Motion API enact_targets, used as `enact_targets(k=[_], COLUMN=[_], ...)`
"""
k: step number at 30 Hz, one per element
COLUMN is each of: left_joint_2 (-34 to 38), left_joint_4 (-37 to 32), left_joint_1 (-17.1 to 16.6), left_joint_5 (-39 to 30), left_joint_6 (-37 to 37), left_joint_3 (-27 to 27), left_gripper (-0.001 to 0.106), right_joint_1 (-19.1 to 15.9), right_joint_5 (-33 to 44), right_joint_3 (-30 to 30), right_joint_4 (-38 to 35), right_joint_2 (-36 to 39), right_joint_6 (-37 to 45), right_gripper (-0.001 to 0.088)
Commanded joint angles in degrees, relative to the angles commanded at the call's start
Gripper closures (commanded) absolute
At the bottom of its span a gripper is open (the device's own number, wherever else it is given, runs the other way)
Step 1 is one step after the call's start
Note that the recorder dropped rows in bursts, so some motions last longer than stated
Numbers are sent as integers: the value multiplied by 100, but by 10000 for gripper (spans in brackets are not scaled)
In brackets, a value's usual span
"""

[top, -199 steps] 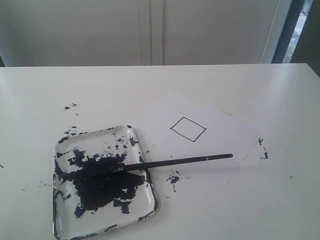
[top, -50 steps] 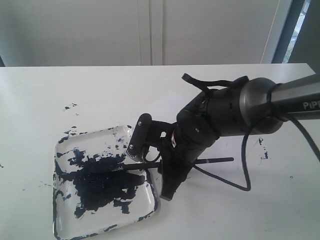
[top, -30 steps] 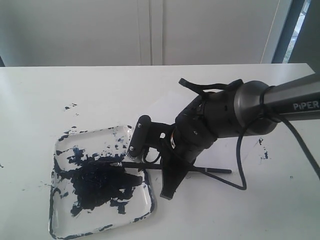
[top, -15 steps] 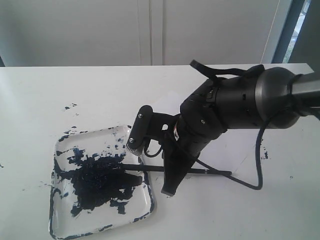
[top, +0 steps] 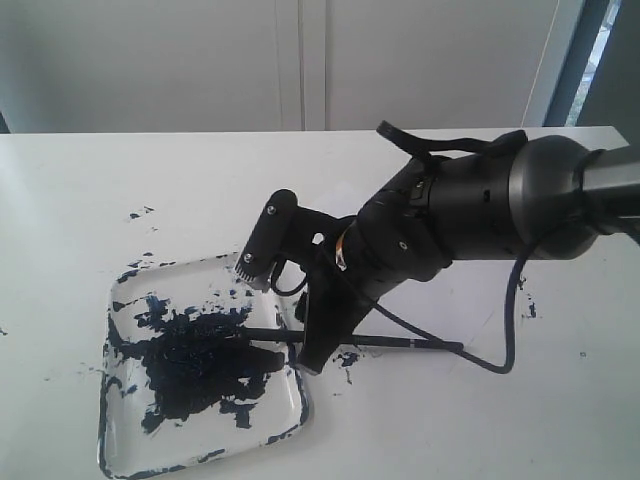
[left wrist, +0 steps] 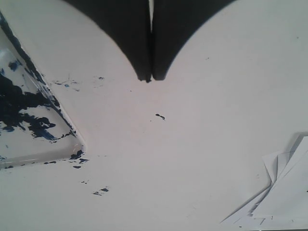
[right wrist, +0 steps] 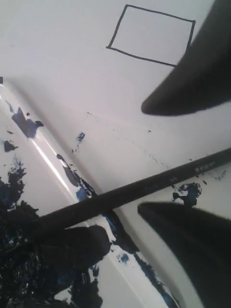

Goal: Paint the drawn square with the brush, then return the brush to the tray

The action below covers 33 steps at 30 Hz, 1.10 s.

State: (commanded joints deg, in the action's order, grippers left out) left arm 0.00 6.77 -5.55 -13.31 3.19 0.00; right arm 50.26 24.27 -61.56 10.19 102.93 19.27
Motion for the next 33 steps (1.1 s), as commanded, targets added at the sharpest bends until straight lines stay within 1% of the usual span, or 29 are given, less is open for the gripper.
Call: enact_targets(k=[1,4,7,11,15,18,22,27,33], left_joint_2=[0,0,0,0,0,0,0,0,0], left_joint_4=[0,0,0,0,0,0,0,0,0], left_joint_1=[0,0,0,0,0,0,0,0,0], left_joint_5=[0,0,0,0,0,0,0,0,0], left_joint_6=[0,0,0,0,0,0,0,0,0], left_joint_3=[0,0,0,0,0,0,0,0,0], left_gripper=[1050,1050,1050,1050,1050,1050,1050,1050,1050], right_joint_1=[0,0,0,0,0,0,0,0,0], right_joint_5=[23,31,-38,-11,-127,-252,-252,-263,-251], right_joint_3=[0,0,0,0,0,0,0,0,0], right_joint_4=[15,178,463,491,503,503,503,503,503], right_joint_2=[31,170,291,413,536,656,743,743,716], right_joint_6=[23,50,50,293,323,323,323,323,323], right_gripper=[173,200,206,205,212,254,362,576,794])
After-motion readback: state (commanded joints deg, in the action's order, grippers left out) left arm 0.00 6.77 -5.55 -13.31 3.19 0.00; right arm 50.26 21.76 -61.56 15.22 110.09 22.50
